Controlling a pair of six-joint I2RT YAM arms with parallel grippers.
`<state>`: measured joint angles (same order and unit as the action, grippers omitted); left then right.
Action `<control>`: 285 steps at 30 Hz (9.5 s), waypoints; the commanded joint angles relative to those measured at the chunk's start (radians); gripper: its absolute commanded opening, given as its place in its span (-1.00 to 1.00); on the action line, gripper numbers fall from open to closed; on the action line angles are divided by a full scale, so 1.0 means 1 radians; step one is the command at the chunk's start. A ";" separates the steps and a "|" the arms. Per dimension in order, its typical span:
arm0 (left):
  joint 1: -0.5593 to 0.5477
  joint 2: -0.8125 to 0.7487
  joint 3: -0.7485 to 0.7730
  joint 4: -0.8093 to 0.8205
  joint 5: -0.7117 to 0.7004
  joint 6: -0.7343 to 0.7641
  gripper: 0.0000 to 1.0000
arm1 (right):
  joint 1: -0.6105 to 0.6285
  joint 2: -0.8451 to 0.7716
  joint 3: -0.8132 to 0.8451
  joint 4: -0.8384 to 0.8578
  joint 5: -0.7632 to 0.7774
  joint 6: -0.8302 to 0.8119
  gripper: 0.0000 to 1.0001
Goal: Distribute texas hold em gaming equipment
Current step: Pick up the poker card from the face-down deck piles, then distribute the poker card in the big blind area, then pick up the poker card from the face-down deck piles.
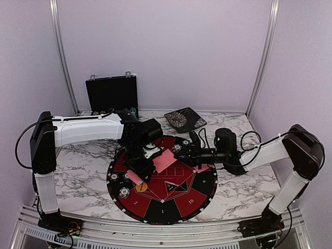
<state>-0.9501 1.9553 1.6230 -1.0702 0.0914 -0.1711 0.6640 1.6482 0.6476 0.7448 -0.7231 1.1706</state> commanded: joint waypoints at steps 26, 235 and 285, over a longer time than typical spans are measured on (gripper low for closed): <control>0.115 -0.097 -0.066 -0.009 -0.021 0.043 -0.35 | 0.081 -0.036 -0.020 -0.172 0.003 -0.127 -1.00; 0.040 -0.038 0.011 -0.017 -0.001 0.052 -0.37 | 0.137 0.156 0.248 -0.063 0.024 -0.028 -0.62; 0.059 -0.050 -0.001 -0.008 0.030 0.065 -0.53 | 0.125 0.181 0.271 -0.078 0.005 -0.038 -0.64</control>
<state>-0.8944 1.9167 1.6196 -1.0588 0.1047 -0.1184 0.7822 1.8099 0.8906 0.6647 -0.7059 1.1473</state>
